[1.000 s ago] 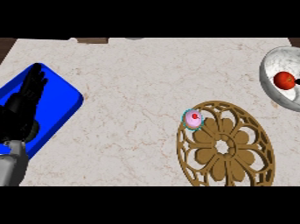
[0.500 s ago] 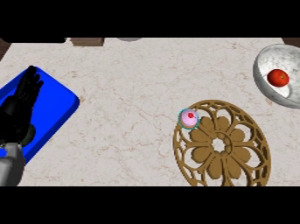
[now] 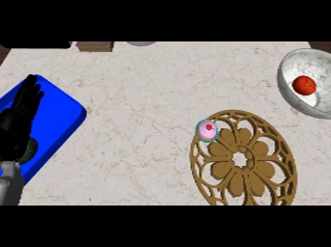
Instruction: Pick the tomato from the placemat and place it in the bowl
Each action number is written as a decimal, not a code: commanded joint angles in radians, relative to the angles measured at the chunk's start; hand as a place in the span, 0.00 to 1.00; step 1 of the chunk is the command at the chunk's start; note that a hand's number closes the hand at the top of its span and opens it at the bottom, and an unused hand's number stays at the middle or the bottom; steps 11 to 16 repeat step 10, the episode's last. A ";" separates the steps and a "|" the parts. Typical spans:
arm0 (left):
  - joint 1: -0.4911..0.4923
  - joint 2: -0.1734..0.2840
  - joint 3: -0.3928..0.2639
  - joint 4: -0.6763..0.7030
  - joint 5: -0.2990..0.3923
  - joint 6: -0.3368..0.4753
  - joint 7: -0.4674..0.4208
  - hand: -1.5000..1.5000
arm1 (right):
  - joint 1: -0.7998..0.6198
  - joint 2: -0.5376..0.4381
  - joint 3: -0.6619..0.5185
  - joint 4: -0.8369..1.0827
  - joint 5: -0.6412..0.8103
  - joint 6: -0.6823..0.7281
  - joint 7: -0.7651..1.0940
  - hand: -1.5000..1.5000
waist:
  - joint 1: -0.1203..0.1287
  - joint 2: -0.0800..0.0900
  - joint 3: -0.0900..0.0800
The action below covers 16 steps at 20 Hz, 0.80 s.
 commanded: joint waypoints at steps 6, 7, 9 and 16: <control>0.000 -0.022 -0.003 0.011 -0.023 0.000 -0.009 0.50 | 0.200 -0.067 -0.066 0.039 -0.128 0.274 -0.131 0.00 | -0.001 -0.002 -0.001; -0.013 -0.004 0.019 0.021 -0.002 -0.014 0.008 0.50 | 0.182 -0.137 -0.084 0.045 -0.150 0.349 -0.082 0.00 | -0.002 -0.002 0.000; 0.004 -0.002 0.024 0.002 -0.003 -0.023 0.005 0.50 | 0.230 -0.105 -0.082 0.045 -0.165 0.356 -0.146 0.00 | 0.002 -0.002 0.000; -0.066 -0.005 0.026 0.060 -0.017 -0.011 0.005 0.50 | 0.228 -0.094 -0.085 0.035 -0.177 0.330 -0.161 0.00 | -0.003 -0.001 0.000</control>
